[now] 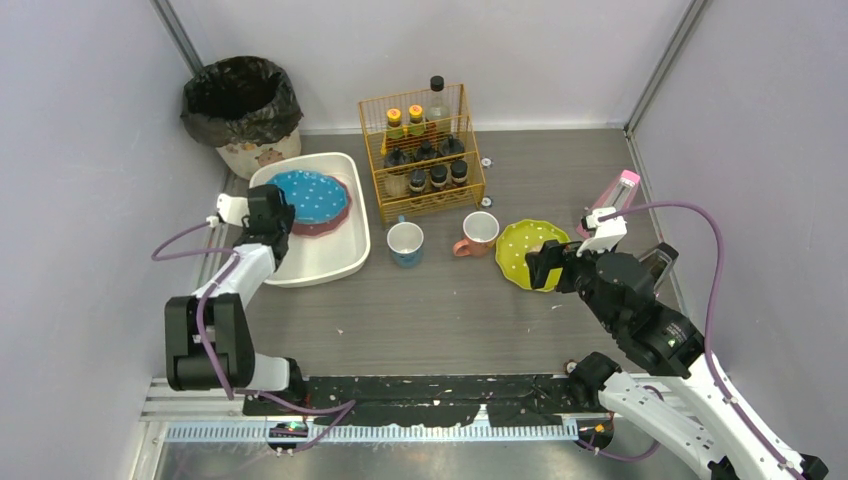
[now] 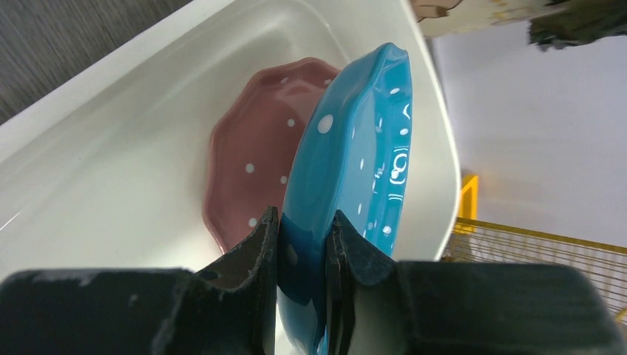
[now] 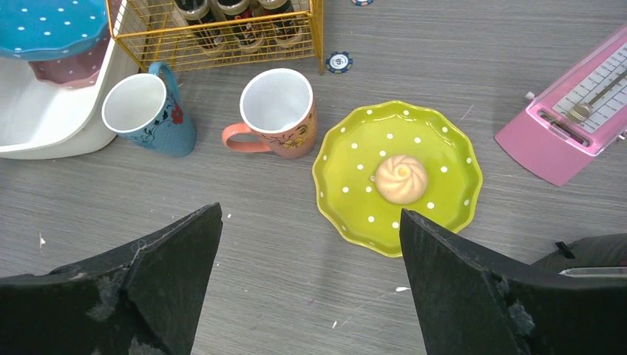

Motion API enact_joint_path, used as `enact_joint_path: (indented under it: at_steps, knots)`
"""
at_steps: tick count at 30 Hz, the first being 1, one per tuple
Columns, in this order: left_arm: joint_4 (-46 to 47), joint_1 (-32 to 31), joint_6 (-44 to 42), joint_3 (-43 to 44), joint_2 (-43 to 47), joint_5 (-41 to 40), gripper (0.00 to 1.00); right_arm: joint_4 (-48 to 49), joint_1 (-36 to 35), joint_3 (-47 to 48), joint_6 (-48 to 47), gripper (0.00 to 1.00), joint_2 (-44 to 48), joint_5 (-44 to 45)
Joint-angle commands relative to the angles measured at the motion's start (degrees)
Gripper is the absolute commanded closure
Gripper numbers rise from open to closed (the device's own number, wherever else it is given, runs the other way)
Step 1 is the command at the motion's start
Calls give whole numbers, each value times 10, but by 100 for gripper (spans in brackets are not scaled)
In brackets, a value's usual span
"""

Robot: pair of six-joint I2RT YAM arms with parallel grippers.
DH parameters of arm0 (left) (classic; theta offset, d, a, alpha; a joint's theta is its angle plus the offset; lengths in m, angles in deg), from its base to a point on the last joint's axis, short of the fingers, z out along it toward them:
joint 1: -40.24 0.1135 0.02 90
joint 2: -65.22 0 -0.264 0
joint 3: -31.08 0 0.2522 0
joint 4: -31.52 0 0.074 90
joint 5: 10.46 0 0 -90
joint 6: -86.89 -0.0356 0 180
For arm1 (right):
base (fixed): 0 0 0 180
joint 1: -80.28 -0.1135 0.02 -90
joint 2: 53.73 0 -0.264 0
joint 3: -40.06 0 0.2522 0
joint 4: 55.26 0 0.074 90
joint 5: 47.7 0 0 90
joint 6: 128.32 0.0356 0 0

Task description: Clear the kitchen counter

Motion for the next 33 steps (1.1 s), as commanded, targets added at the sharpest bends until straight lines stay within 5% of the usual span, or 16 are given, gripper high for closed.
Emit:
enact_joint_path:
  at_steps: [1,6,22,33]
  knots:
    - [135,2,39,55,-26,-10,100,1,1,7,6,5,0,18]
    - [133,2,42,75,-82,2,98,1,1,6,12,5,-9,16]
    - [-47,3,-88,148,-128,63,16,-15,1,19,58,5,-72,7]
    - [-240,2,-254,266,-164,121,1,-54,15,28,106,5,-118,40]
